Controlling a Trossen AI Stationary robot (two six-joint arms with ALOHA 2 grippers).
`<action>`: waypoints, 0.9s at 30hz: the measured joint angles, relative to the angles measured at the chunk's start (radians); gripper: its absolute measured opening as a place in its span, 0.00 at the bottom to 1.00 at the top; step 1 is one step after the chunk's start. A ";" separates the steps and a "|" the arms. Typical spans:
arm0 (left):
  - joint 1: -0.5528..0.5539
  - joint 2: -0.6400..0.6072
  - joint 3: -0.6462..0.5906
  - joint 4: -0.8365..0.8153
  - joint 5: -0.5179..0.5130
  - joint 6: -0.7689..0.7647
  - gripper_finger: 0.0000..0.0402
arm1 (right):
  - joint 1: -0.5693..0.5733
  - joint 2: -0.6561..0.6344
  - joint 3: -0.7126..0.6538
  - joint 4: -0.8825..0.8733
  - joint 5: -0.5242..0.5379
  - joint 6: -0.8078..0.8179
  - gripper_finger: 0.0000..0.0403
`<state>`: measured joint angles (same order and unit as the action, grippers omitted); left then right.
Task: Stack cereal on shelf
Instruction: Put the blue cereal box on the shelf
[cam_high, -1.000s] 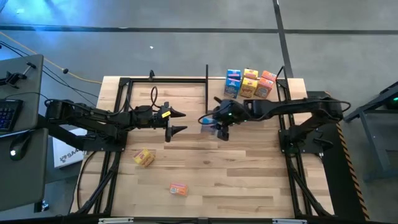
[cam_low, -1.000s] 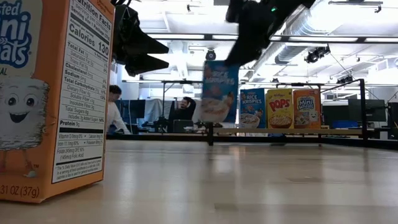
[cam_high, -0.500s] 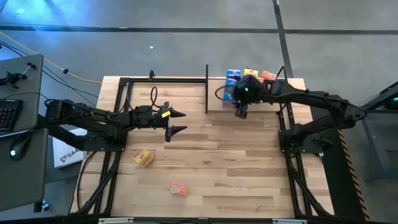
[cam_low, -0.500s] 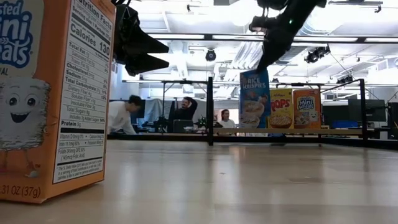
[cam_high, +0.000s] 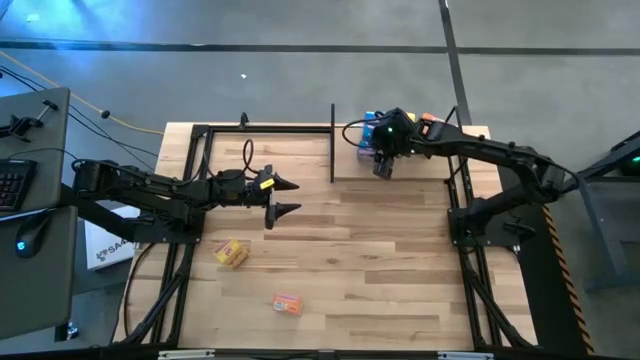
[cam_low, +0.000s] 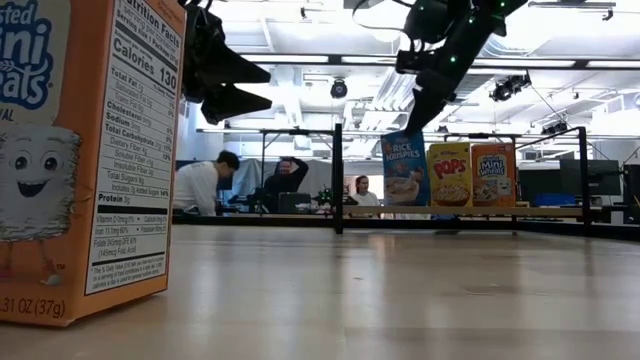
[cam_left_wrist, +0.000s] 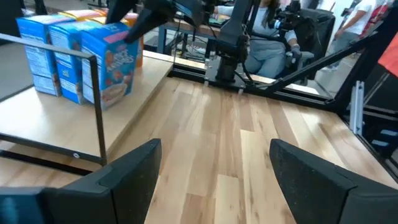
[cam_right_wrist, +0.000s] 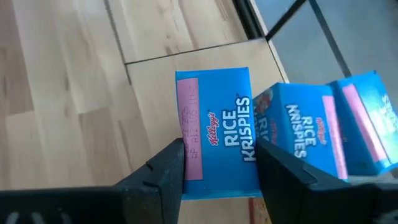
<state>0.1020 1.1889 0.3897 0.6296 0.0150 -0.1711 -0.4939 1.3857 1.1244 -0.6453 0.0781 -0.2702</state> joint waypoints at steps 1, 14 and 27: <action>0.000 0.000 0.000 -0.003 0.004 0.001 0.72 | -0.002 0.001 0.000 -0.003 0.004 0.007 0.39; -0.001 0.000 0.000 -0.011 0.002 0.015 0.72 | -0.004 0.010 0.000 0.007 0.036 0.052 0.56; -0.001 0.000 0.000 -0.011 0.001 0.016 0.72 | 0.077 -0.156 0.000 -0.150 0.147 0.107 0.52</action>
<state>0.1013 1.1889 0.3897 0.6182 0.0158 -0.1555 -0.4169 1.2300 1.1248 -0.7950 0.2252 -0.1635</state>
